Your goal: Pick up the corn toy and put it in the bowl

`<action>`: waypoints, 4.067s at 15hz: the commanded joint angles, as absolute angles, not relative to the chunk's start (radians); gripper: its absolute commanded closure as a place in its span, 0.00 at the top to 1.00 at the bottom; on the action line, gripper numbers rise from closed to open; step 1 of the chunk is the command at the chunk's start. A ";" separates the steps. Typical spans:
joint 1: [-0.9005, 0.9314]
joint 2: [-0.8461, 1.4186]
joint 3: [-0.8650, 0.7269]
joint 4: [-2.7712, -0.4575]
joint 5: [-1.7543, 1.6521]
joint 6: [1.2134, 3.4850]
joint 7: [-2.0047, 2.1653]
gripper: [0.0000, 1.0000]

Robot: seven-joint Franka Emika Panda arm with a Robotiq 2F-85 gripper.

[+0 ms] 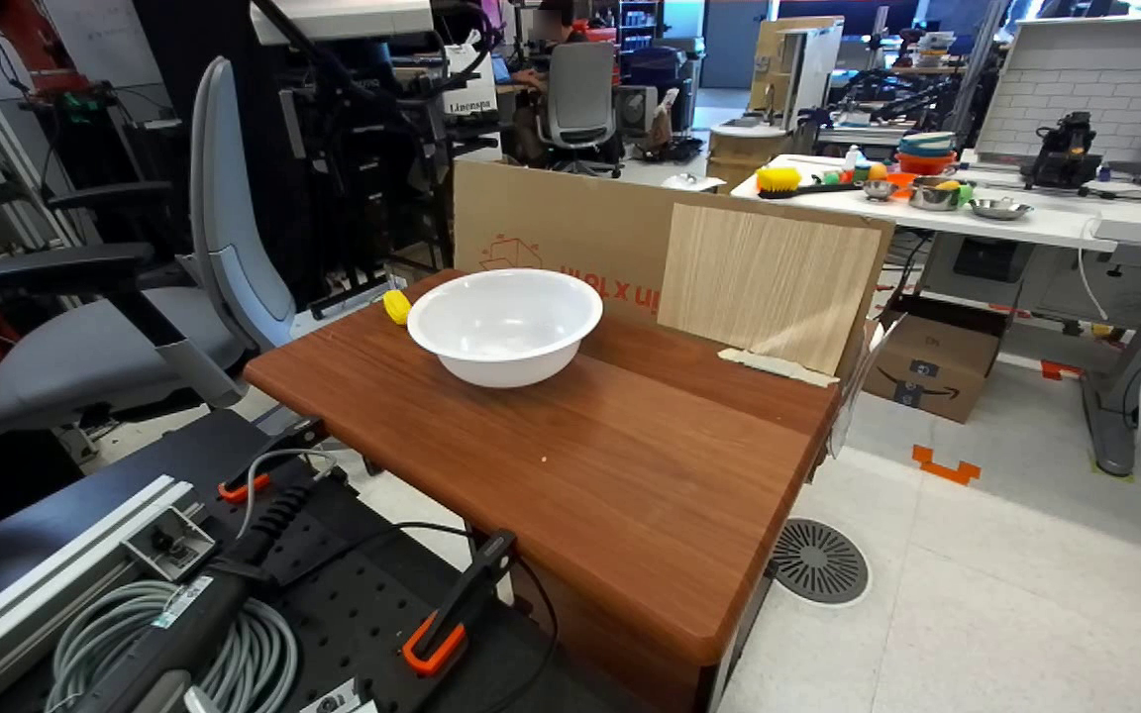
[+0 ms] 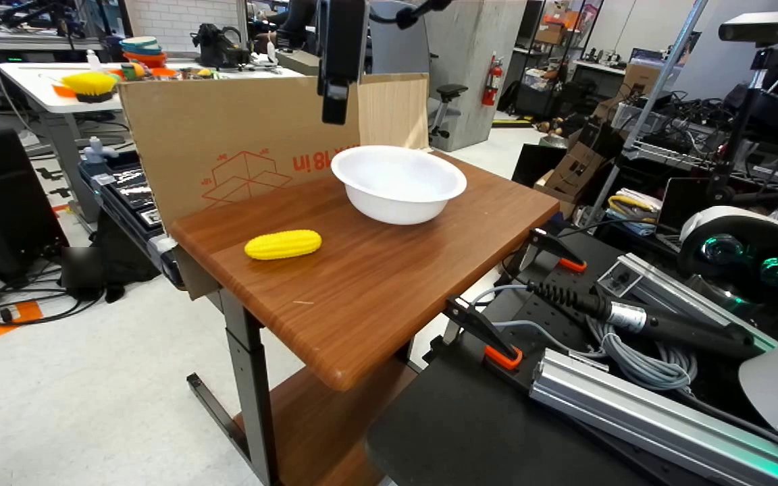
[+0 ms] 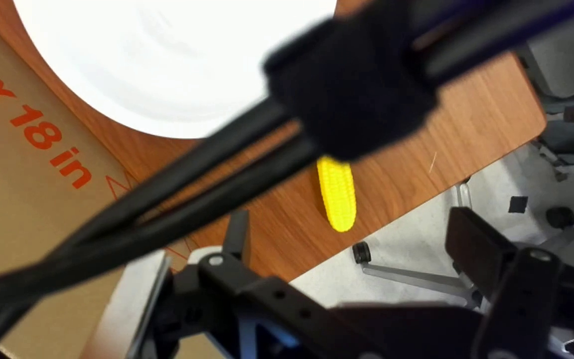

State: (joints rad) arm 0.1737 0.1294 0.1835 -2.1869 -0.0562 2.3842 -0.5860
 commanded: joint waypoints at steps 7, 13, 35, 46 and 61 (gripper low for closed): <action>0.171 0.382 0.209 -2.107 -0.098 2.414 -0.497 1.00; 0.178 0.484 0.208 -2.021 -0.131 2.400 -0.468 1.00; 0.242 0.653 0.205 -1.841 -0.237 2.341 -0.431 0.51; 0.246 0.563 0.224 -1.872 -0.222 2.319 -0.399 0.07; 0.075 0.200 0.134 -2.138 -0.070 2.348 -0.337 0.07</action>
State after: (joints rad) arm 0.1089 0.1944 0.1690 -2.1305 -0.0986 2.3402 -0.3544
